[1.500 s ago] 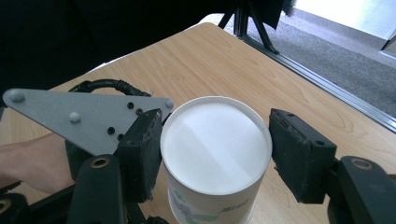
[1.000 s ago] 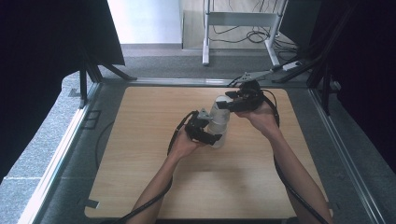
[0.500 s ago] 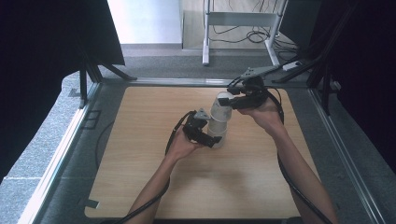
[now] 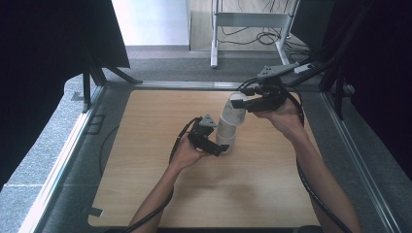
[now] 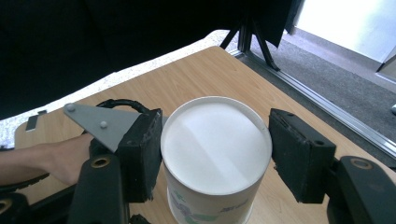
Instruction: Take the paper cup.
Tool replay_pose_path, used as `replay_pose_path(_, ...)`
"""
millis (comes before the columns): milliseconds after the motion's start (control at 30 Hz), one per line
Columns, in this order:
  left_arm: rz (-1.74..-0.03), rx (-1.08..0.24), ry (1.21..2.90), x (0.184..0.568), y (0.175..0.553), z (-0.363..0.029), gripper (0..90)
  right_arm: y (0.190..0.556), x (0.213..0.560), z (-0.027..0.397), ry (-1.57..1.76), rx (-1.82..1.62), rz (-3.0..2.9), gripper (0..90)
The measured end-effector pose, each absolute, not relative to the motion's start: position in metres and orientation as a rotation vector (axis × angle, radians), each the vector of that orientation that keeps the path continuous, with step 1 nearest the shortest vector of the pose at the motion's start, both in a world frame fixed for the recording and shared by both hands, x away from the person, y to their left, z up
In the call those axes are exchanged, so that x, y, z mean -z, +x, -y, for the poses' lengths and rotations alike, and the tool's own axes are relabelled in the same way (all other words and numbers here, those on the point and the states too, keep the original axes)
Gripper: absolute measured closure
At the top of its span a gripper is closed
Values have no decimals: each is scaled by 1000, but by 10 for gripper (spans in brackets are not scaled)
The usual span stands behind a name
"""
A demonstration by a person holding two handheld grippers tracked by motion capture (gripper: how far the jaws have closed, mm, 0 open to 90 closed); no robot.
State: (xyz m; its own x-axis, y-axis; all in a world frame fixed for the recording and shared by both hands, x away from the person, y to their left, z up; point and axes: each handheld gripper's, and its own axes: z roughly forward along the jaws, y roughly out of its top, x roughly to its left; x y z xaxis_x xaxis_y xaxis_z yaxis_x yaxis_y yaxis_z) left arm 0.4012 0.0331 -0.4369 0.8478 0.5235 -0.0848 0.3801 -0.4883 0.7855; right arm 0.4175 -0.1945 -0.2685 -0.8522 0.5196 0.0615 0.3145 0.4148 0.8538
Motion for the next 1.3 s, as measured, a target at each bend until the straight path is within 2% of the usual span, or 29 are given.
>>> replay_pose_path(567,-584,-168,2131,434,377,-51,2,385,263,205,646,-1400,-2500,373)
replay_pose_path(1300,-497,-118,2067,434,350,-49,0,352,299,204,564,-1409,-2544,373)
